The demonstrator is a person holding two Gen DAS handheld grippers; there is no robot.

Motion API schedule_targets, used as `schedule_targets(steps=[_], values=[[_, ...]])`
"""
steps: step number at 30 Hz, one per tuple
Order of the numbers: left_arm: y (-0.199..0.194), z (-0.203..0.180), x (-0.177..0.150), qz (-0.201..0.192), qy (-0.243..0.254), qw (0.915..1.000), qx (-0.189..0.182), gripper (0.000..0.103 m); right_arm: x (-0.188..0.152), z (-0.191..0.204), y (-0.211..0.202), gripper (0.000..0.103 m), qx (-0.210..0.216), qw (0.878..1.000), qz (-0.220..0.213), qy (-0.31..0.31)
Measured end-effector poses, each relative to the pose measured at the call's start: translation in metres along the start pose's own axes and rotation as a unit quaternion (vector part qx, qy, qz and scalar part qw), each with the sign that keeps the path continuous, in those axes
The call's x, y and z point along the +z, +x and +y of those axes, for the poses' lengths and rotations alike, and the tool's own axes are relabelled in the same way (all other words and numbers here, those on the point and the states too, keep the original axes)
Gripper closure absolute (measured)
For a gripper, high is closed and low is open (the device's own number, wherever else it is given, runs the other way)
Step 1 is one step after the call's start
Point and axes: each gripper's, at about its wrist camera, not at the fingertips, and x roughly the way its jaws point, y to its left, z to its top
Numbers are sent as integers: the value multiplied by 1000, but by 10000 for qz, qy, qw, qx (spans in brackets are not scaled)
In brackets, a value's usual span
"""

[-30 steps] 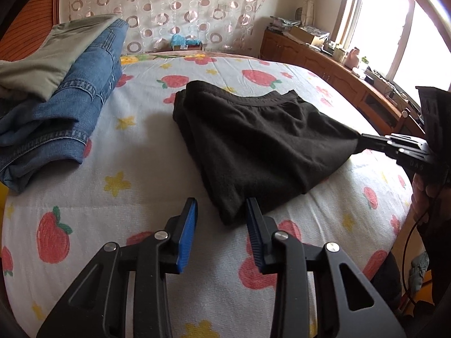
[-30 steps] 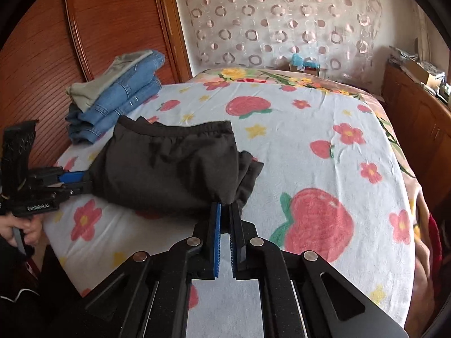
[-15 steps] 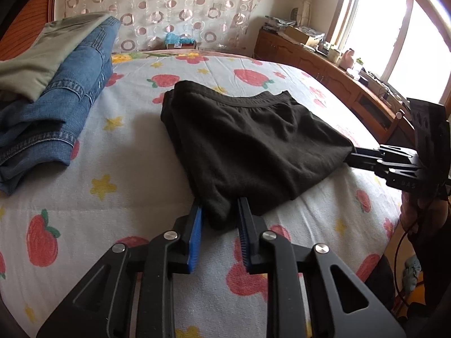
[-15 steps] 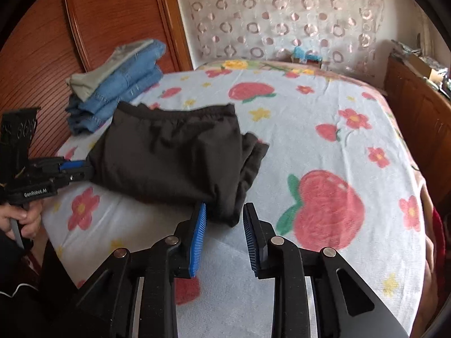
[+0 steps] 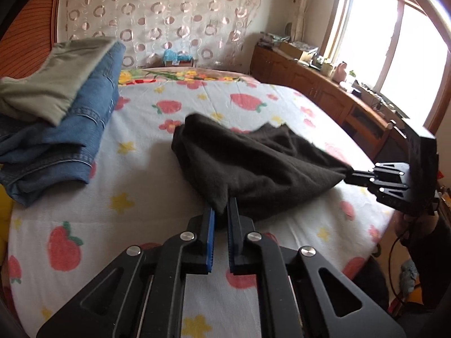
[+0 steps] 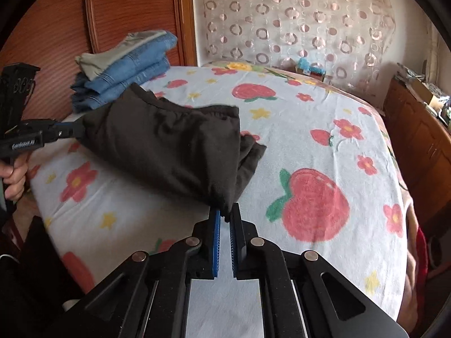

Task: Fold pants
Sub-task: 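Grasp the shorts' edge with the left gripper and pull it straight, then open both grippers and press the folded black shorts flat on the bed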

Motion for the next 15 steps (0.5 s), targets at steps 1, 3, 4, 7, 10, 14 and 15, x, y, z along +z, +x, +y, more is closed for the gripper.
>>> schedule_targets(steps=[1, 3, 4, 7, 10, 14, 15], values=[[-4, 0, -1, 8, 24, 10000, 13, 95, -2, 3, -5, 98, 49, 10000, -11, -22], [-9, 0, -4, 51, 27, 10000, -21, 95, -6, 8, -17, 98, 99, 9999, -62, -32], [-11, -1, -7, 78, 23, 10000, -32, 95, -8, 9, -21, 98, 148, 9999, -77, 2], [-12, -3, -18, 189, -29, 9997, -122, 95, -16, 9, -30, 98, 268, 9995, -34, 157], [-10, -10, -26, 271, 0, 9996, -61, 94, -21, 9, -33, 98, 323, 9990, 17, 301], [-8, -16, -26, 243, 148, 9995, 97, 73, -21, 4, -37, 97, 363, 9982, -36, 468], [-9, -16, -25, 206, 172, 9996, 108, 68, -21, 3, -40, 97, 362, 9981, -74, 489]])
